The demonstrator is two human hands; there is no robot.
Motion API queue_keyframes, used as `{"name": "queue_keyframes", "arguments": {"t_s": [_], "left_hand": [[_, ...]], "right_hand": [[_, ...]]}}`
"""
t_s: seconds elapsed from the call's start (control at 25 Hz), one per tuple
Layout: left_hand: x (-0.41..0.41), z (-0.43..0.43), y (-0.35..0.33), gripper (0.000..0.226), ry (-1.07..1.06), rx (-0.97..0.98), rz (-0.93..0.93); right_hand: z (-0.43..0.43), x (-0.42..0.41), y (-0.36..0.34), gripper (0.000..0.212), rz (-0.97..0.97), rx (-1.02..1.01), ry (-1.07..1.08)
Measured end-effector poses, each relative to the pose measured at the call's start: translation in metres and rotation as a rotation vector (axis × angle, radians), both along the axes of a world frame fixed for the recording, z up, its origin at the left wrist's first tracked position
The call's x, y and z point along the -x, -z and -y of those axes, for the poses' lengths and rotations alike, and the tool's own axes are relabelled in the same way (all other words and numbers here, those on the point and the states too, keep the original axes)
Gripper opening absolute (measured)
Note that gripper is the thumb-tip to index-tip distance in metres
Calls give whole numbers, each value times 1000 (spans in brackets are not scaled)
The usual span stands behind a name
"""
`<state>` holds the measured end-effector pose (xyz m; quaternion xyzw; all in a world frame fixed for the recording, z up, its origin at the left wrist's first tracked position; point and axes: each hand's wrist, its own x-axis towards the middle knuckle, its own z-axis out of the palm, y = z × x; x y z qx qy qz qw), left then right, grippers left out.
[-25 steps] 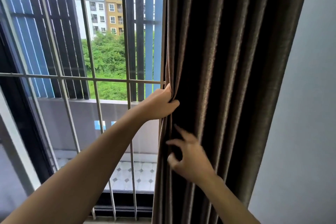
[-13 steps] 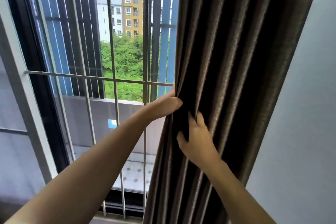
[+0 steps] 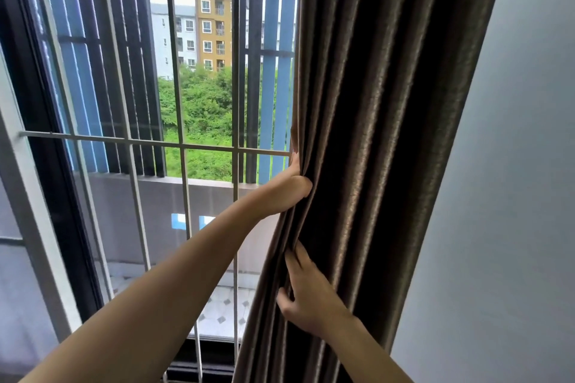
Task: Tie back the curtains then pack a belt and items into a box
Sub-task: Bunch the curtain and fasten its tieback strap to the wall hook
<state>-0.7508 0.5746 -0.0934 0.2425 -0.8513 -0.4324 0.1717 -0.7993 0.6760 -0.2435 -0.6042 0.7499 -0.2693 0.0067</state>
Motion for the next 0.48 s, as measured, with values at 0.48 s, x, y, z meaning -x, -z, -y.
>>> {"name": "queue_keyframes", "arguments": {"t_s": [0.48], "left_hand": [[1,-5,4,56,-28,156,-51]], "right_hand": [[-36,19,-65,38,-145,729,422]]}}
